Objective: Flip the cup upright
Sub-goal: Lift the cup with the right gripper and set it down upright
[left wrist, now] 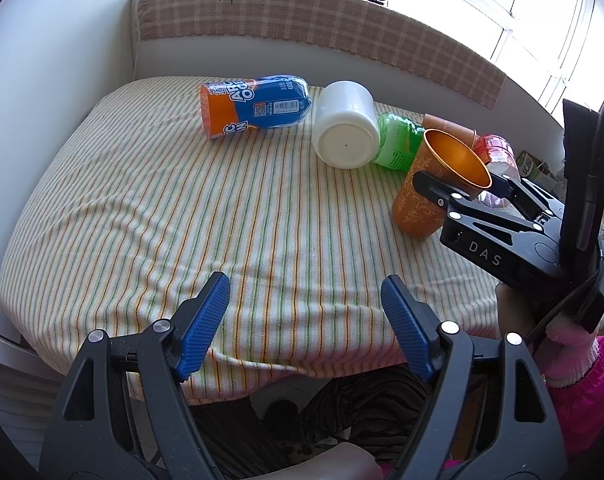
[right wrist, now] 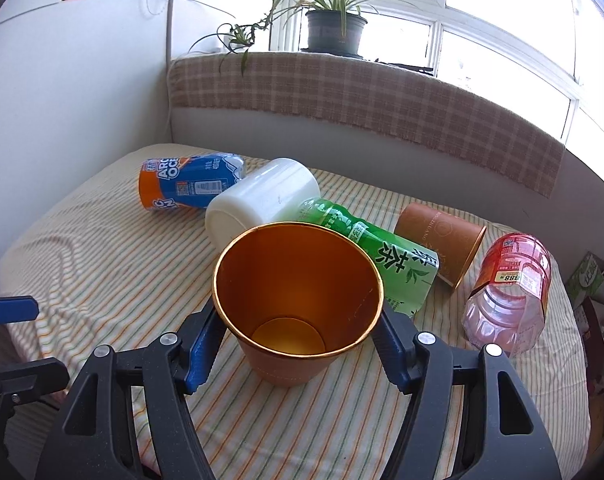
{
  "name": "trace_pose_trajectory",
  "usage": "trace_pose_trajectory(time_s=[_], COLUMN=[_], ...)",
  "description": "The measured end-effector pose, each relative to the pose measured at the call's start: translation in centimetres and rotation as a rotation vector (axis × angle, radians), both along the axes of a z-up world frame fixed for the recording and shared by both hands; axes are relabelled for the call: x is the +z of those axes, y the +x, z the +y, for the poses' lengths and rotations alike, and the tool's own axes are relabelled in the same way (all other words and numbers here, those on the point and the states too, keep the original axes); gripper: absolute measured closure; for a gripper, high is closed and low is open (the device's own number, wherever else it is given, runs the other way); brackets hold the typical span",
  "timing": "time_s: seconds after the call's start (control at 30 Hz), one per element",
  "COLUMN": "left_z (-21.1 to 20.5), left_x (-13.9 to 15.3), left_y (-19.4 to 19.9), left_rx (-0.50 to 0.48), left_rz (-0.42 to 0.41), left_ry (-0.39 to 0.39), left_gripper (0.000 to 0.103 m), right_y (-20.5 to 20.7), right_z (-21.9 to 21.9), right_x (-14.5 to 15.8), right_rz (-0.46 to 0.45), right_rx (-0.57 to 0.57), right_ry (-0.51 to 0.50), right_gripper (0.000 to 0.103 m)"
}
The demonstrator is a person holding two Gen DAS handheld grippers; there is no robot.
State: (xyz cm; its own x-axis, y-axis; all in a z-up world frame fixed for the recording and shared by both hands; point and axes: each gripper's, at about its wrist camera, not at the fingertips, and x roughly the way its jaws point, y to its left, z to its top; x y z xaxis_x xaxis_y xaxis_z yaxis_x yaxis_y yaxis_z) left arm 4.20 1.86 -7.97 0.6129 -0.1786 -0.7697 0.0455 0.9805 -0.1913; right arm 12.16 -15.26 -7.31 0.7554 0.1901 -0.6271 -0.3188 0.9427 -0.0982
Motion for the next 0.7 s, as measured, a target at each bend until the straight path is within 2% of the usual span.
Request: trace_pose_trajectory(time_s=[0.2, 0.3, 0.47, 0.57, 0.7], left_z=[0.1, 0.2, 0.1, -0.1, -0.5], left_x=[0.1, 0.2, 0.8, 1.6, 3.3], left_y=[-0.1, -0.2, -0.5, -0.8, -1.4], left_rx=[0.005, 0.003, 0.001, 0.001, 0.016], left_rz=[-0.002, -0.007, -0.033, -0.077, -0.182], left_ry=[-0.003, -0.002, 0.0, 0.006, 0.009], left_gripper=[0.023, 0.023, 0.023, 0.023, 0.023], right_y=[0.1, -0.2, -2.0, -3.6, -5.7], right_z=[-0.1, -0.5, -1.9, -3.3, -5.1], right_x=[-0.1, 0.0, 0.8, 1.6, 3.2], right_rz=[0.022, 0.033, 0.033, 0.017, -0.025], right_rx=[0.006, 0.019, 0.013, -0.022, -0.097], right_ry=[0.02, 0.035, 0.073, 0.108, 0.15], right_gripper=[0.035, 0.027, 0.026, 0.026, 0.026])
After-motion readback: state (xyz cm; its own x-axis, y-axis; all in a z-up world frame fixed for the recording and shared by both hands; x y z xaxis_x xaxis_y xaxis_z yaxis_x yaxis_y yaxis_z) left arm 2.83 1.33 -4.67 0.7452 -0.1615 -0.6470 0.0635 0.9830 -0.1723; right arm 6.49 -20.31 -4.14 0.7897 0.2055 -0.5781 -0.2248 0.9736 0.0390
